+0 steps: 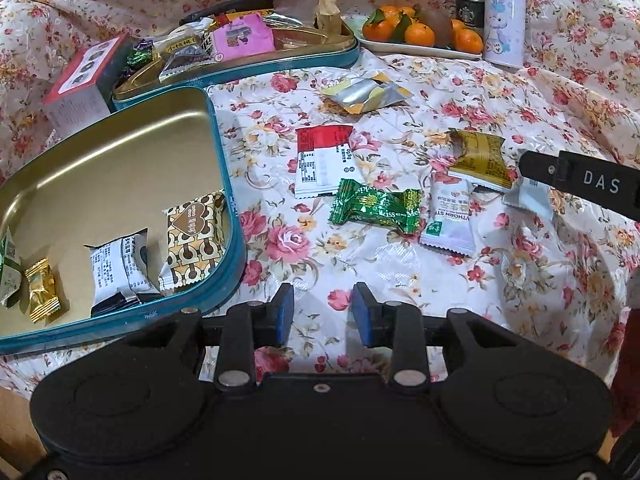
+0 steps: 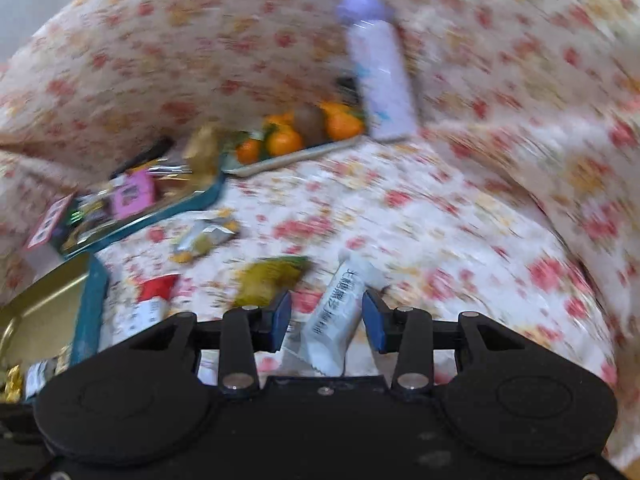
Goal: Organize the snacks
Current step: 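Reach right tool to white sesame crisp packet and grasp it, then grasp red-white snack packet with left tool while right tool holds sesame packet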
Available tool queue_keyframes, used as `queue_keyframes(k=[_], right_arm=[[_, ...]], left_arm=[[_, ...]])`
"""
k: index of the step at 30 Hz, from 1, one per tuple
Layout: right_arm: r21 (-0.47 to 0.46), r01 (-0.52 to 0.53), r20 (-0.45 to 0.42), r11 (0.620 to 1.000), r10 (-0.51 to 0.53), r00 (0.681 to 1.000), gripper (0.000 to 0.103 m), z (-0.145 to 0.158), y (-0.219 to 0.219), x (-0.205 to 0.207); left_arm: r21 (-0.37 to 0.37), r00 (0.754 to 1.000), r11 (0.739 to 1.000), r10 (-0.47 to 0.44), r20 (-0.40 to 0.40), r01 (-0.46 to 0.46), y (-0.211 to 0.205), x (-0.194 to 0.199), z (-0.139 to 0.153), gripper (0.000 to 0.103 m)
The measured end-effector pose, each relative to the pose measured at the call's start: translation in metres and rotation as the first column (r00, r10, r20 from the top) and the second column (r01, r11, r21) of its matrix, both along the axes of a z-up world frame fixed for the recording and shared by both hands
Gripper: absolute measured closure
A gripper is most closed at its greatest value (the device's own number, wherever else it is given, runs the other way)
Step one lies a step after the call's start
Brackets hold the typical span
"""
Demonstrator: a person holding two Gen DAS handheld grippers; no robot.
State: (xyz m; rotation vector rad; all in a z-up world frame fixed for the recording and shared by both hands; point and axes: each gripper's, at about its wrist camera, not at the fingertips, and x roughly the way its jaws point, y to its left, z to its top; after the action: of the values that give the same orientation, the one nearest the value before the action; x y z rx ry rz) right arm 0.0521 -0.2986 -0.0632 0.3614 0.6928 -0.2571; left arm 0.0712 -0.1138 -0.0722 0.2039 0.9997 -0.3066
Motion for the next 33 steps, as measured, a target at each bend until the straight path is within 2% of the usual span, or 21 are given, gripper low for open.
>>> queue_keyframes(k=[8, 12, 18, 20, 21, 22, 26, 33], right_arm=[[0.062, 0.115, -0.021, 0.991, -0.114, 0.993, 0.06, -0.007, -0.016, -0.003], [0.091, 0.108, -0.044, 0.99, -0.104, 0.994, 0.06, -0.011, -0.018, 0.004], [0.019, 0.085, -0.079, 0.996, -0.083, 0.993, 0.06, -0.019, -0.006, 0.02], [-0.032, 0.077, -0.078, 0.997, -0.079, 0.994, 0.068, -0.021, -0.002, 0.024], [-0.052, 0.072, -0.078, 0.996, -0.075, 0.994, 0.078, -0.022, -0.001, 0.025], [-0.067, 0.064, -0.077, 0.996, -0.069, 0.995, 0.081, -0.022, -0.001, 0.026], [-0.06, 0.061, -0.051, 0.996, -0.065, 0.997, 0.081, -0.023, -0.012, 0.03], [-0.135, 0.045, -0.041, 0.99, -0.051, 0.998, 0.081, -0.028, -0.025, 0.059]], left_arm=[[0.001, 1.0, 1.0, -0.007, 0.02, 0.007, -0.001, -0.002, -0.002, 0.059], [-0.014, 1.0, 1.0, -0.007, 0.014, 0.007, 0.0, 0.0, -0.002, 0.059], [-0.018, 1.0, 1.0, -0.012, 0.013, 0.012, 0.001, 0.0, -0.002, 0.059], [-0.019, 1.0, 1.0, -0.011, 0.013, 0.012, 0.001, 0.0, -0.002, 0.059], [-0.018, 1.0, 1.0, -0.011, 0.013, 0.012, 0.001, 0.0, -0.002, 0.059], [-0.018, 1.0, 1.0, -0.012, 0.013, 0.012, 0.001, 0.0, -0.002, 0.059], [-0.019, 1.0, 1.0, -0.006, 0.009, 0.006, 0.001, 0.001, -0.002, 0.059], [-0.019, 1.0, 1.0, 0.01, -0.005, -0.01, 0.0, 0.004, -0.001, 0.059]])
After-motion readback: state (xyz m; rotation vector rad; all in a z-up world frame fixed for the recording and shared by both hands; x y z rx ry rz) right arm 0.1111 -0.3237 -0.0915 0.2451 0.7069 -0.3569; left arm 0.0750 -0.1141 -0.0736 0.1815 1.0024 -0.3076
